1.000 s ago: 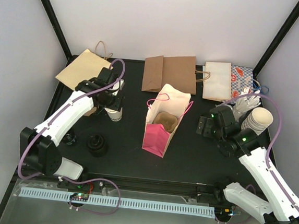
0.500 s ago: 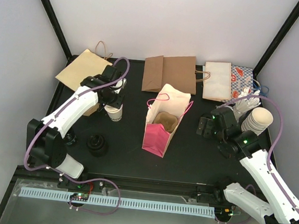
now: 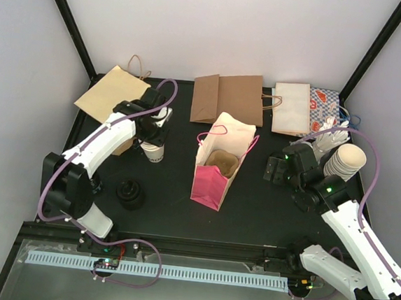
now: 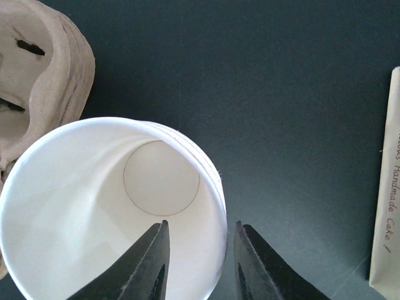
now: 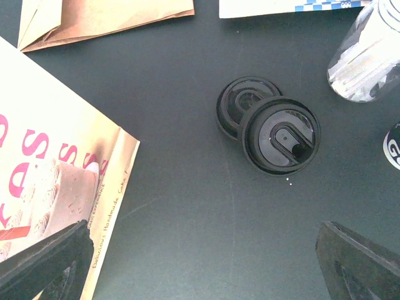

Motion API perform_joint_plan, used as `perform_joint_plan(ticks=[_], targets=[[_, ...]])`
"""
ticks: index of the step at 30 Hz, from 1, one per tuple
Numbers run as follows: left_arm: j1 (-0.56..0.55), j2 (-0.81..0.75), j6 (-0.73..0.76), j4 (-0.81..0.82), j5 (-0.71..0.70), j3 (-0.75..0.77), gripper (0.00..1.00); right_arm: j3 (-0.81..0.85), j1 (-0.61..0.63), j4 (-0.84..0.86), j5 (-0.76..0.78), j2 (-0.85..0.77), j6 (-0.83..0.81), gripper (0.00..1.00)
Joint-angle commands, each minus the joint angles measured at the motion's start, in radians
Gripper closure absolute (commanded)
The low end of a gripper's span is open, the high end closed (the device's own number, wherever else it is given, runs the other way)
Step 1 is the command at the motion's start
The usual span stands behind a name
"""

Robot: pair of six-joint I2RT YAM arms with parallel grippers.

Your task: Pack the takeout coffee

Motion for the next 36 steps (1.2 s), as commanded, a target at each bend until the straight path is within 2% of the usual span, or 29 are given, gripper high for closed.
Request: perform_joint_plan(ticks=[1,8,13,29,36], targets=[[0.005,0.021,0.011,-0.028,0.014,0.041,0.74,-0.007,-0.006,0.020,0.000,-0.010,0.010,0.00],[0.005,0.017,0.009,-0.043,0.009,0.048,0.85,-0.009,-0.005,0.022,0.001,-0.009,0.008,0.00],[0.004,-0.001,0.009,-0.074,-0.021,0.064,0.98,-0.013,-0.006,0.028,-0.002,-0.006,0.007,0.00],[-0.026,-0.050,-0.002,-0.167,-0.137,0.138,0.98,-0.026,-0.005,0.040,-0.035,0.010,0.008,0.00],[-0.072,-0.044,-0.019,-0.191,-0.190,0.145,0.98,-0.034,-0.006,0.040,-0.044,0.010,0.009,0.00]])
